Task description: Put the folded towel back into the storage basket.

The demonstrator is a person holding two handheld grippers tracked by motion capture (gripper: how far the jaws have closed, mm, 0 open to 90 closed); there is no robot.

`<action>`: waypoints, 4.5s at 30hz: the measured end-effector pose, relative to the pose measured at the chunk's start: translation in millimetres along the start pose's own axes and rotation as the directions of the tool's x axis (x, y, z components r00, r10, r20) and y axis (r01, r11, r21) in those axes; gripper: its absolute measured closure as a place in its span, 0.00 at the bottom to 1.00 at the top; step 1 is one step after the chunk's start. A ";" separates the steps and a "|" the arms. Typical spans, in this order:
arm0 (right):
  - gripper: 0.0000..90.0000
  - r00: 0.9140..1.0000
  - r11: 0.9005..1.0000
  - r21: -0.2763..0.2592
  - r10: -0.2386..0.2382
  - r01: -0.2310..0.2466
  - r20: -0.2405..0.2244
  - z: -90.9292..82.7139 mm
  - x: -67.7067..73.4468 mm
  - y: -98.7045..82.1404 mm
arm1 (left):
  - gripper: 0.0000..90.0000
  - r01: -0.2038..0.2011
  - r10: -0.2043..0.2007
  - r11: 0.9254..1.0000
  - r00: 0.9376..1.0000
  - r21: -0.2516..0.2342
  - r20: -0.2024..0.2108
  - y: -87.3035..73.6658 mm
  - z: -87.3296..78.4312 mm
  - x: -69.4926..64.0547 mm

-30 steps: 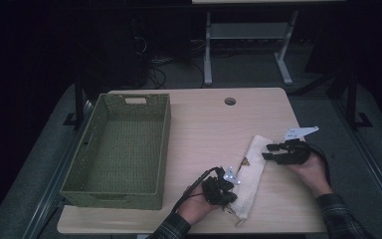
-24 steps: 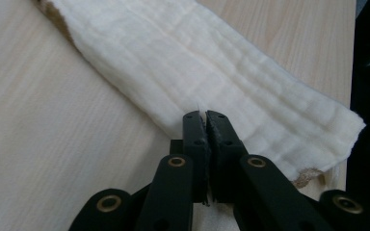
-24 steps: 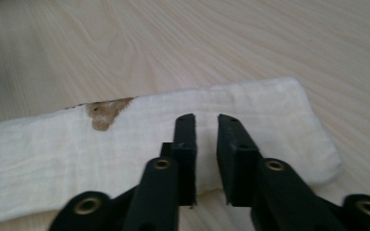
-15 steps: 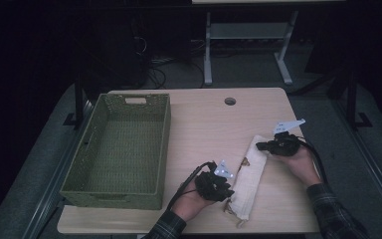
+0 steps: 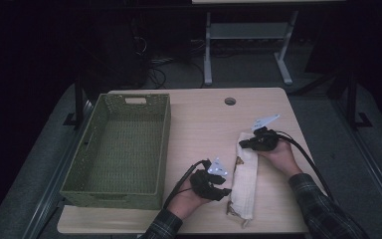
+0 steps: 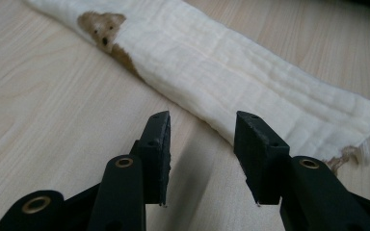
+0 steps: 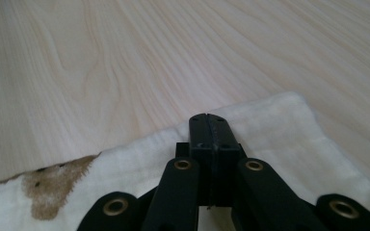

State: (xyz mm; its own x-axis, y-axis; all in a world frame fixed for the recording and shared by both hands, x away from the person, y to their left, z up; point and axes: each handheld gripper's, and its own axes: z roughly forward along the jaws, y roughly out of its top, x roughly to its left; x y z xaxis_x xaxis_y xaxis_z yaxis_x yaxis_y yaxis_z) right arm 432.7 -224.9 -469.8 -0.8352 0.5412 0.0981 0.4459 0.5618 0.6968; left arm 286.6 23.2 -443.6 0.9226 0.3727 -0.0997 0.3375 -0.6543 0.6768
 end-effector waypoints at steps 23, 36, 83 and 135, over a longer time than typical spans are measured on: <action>0.65 0.993 0.995 -0.064 -0.077 0.072 -0.087 -11.3 12.4 28.4 | 0.40 -0.153 0.155 0.988 0.986 -0.032 0.062 30.9 21.9 1.1; 0.51 0.993 0.994 -0.081 -0.085 0.078 -0.081 -17.8 10.0 29.5 | 0.19 -0.288 0.277 0.954 0.952 0.076 0.130 40.3 59.0 6.9; 0.61 0.941 0.956 0.049 -0.272 0.288 -0.203 26.3 0.4 29.4 | 0.87 -0.259 0.236 0.962 0.947 0.087 0.217 35.8 50.3 9.0; 0.89 0.933 0.959 -0.043 -0.282 0.279 -0.224 -32.4 23.9 101.6 | 0.88 -0.138 0.148 0.987 0.982 -0.085 0.120 73.6 -67.4 17.5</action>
State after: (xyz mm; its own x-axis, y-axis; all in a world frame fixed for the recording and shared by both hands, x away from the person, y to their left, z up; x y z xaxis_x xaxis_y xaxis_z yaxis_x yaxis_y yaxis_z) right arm 447.6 -175.2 -373.6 -0.9769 0.2064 0.0548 0.1808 0.6630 0.7265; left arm 315.0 25.9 -346.4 0.9780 0.1902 -0.0857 0.1898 -0.6415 0.7433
